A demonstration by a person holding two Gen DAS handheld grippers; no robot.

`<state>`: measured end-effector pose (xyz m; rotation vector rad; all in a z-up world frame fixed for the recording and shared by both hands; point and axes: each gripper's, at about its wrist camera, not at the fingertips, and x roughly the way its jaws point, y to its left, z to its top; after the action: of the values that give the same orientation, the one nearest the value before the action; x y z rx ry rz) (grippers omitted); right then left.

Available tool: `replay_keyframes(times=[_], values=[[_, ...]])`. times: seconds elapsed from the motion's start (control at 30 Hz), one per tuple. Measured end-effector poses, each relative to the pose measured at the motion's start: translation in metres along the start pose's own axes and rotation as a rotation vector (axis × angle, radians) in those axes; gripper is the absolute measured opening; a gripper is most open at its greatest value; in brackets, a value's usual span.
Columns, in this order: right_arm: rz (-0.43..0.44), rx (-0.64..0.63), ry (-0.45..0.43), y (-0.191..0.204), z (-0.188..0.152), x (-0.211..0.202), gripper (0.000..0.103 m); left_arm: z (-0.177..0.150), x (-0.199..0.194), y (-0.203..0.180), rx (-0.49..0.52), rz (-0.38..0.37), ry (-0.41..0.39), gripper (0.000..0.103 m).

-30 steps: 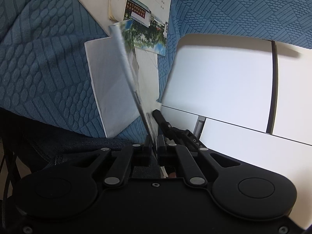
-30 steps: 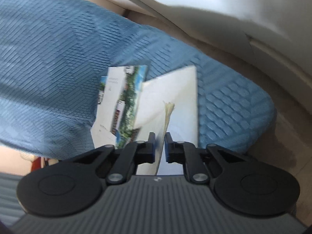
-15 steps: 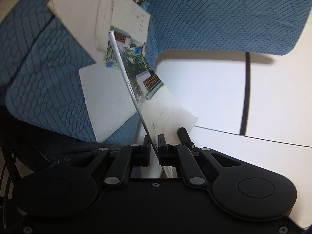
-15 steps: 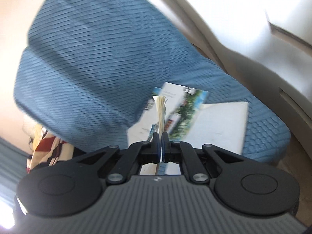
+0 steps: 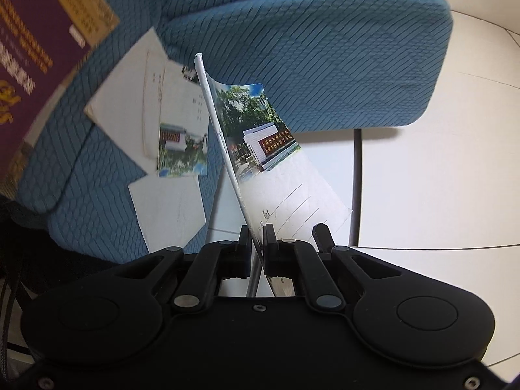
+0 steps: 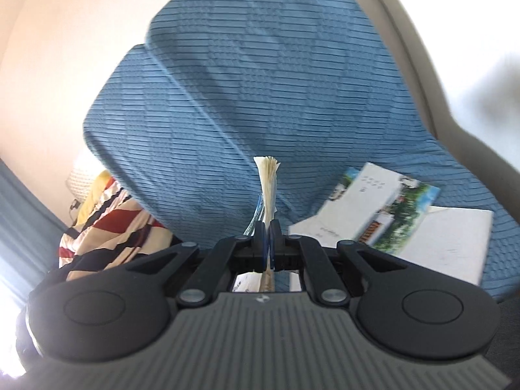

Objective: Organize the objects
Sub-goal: 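Carry the held booklet with both grippers over the book stack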

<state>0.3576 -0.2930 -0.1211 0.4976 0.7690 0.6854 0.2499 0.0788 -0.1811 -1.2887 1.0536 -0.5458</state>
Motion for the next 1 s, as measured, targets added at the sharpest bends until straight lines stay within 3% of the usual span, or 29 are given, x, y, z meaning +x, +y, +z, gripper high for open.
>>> replay_keyframes(times=[0.23,0.47,1.0], values=[[0.029,-0.012,-0.009,0.036,-0.014,0.022,0.005,0.027,-0.046,-0.007,0.057,-0.004,-0.047,0.005],[0.017,-0.03,0.025,0.062,-0.036,0.053,0.005,0.055,-0.081,0.012,0.059,0.0,-0.082,0.006],[-0.054,-0.07,0.105,0.082,-0.084,0.114,0.005,0.099,-0.108,0.06,0.064,0.057,-0.101,0.006]])
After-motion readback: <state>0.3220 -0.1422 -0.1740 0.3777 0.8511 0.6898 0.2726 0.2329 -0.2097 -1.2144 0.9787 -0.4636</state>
